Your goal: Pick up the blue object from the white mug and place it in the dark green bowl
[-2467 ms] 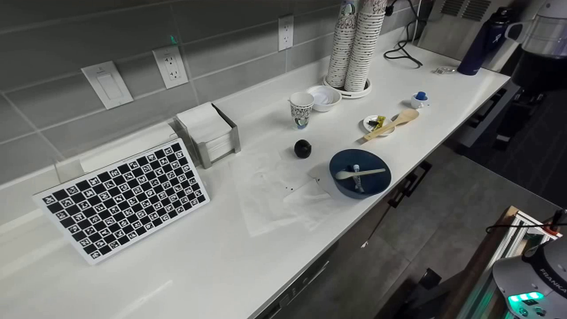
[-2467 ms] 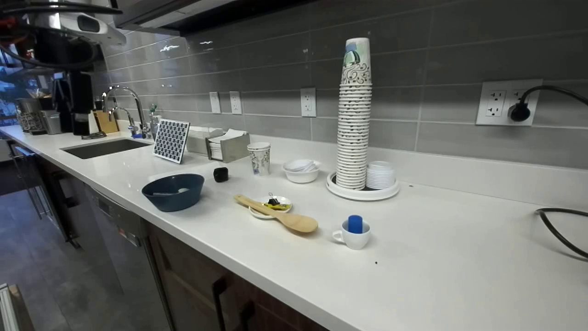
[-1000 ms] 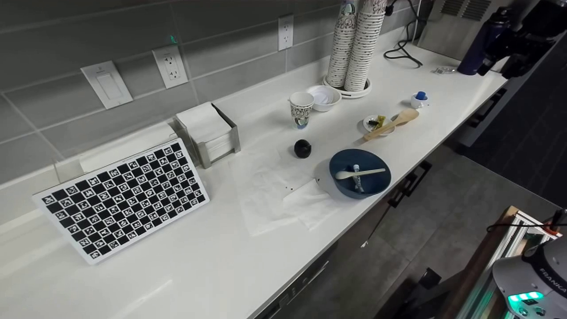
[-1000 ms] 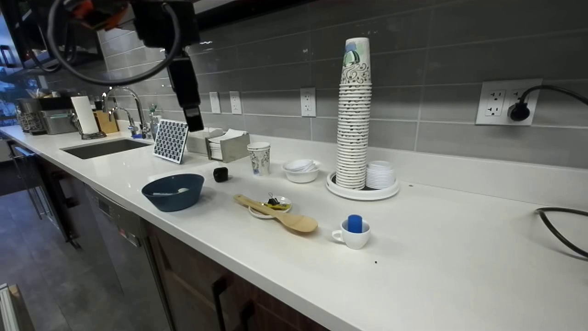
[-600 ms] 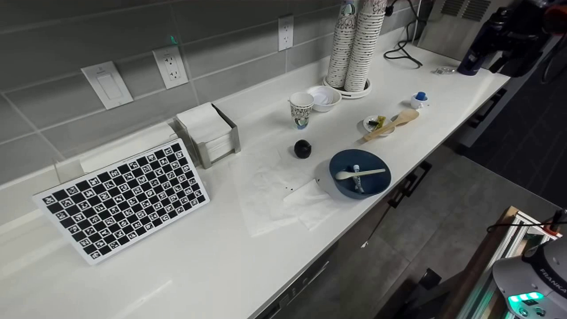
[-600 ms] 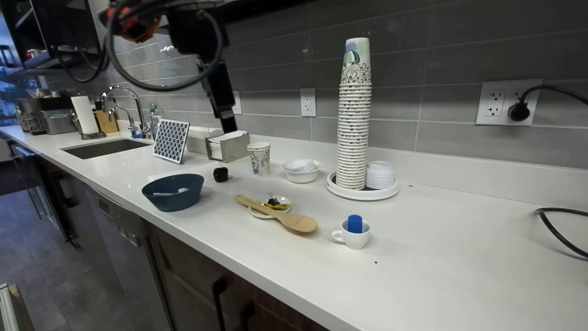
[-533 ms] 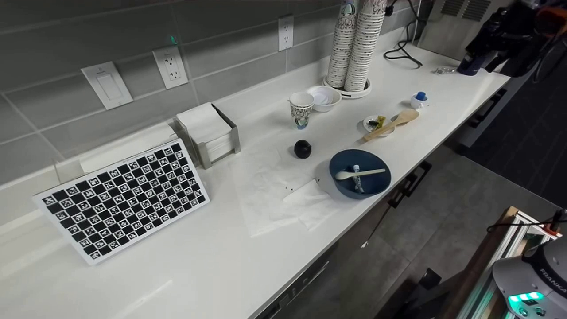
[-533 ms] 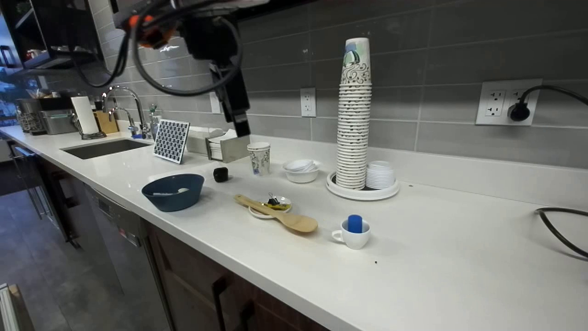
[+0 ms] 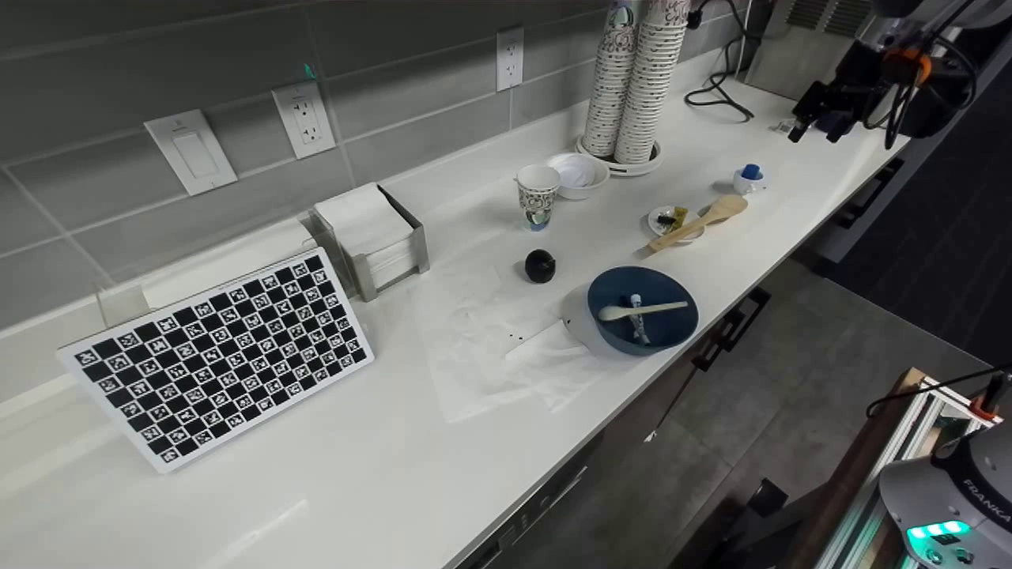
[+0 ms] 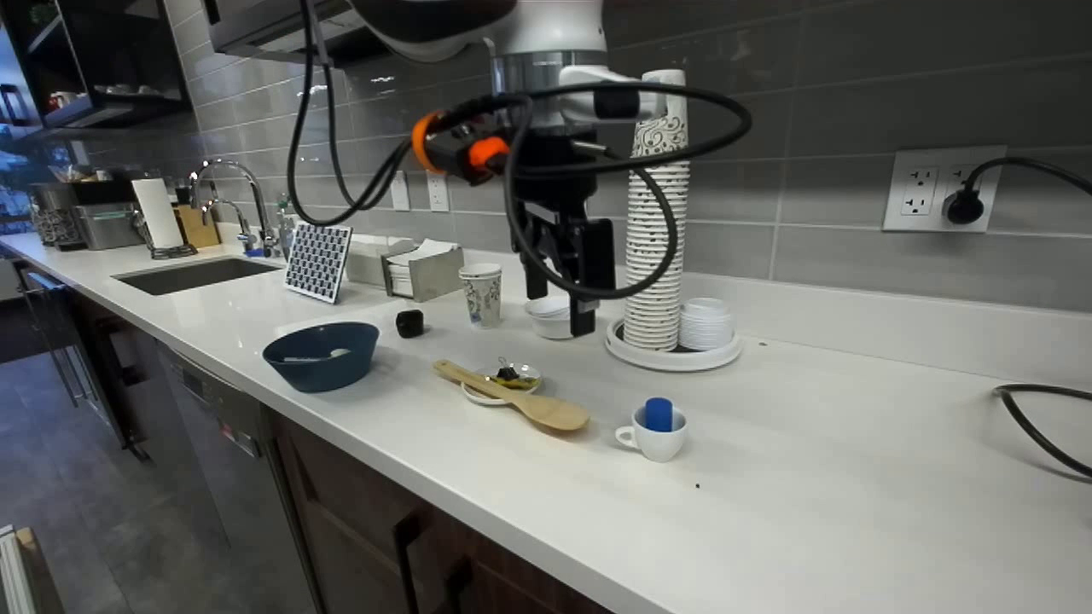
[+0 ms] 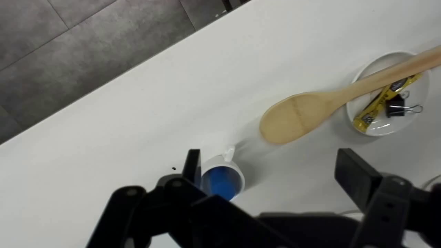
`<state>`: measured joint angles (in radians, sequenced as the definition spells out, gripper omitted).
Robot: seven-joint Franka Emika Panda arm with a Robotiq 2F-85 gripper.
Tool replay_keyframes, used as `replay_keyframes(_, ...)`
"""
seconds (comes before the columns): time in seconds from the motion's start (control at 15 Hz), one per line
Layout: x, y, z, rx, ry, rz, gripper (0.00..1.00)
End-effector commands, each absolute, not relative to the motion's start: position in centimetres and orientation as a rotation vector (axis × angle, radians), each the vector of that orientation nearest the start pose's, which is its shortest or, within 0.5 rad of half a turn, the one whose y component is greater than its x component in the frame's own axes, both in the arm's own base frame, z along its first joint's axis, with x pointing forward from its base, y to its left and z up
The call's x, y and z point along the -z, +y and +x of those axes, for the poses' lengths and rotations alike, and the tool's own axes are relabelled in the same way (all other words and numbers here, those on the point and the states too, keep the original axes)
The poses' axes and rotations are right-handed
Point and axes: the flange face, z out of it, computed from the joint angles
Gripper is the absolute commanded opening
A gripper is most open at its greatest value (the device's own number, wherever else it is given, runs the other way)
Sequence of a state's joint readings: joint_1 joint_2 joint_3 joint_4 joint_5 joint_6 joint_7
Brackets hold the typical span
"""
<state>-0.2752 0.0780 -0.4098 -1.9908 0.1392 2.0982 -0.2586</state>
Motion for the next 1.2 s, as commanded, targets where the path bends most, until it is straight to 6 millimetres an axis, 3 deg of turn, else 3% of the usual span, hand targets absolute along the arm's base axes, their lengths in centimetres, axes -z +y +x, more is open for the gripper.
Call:
replay_keyframes(0.0, -42.6, -36.2, 45.6, 0.094, 0.756, -2.984, 1.00)
replay_keyframes(0.27, -41.3, -37.0, 47.1, 0.161, 0.685, -3.006, 1.00)
replay_keyframes(0.6, -37.4, -39.0, 48.8, 0.236, 0.662, -3.049, 1.00)
replay_keyframes(0.93, -34.3, -39.4, 51.4, 0.306, 0.673, -3.060, 1.00)
replay_keyframes(1.13, -33.3, -39.8, 52.7, 0.293, 0.669, -3.085, 0.87)
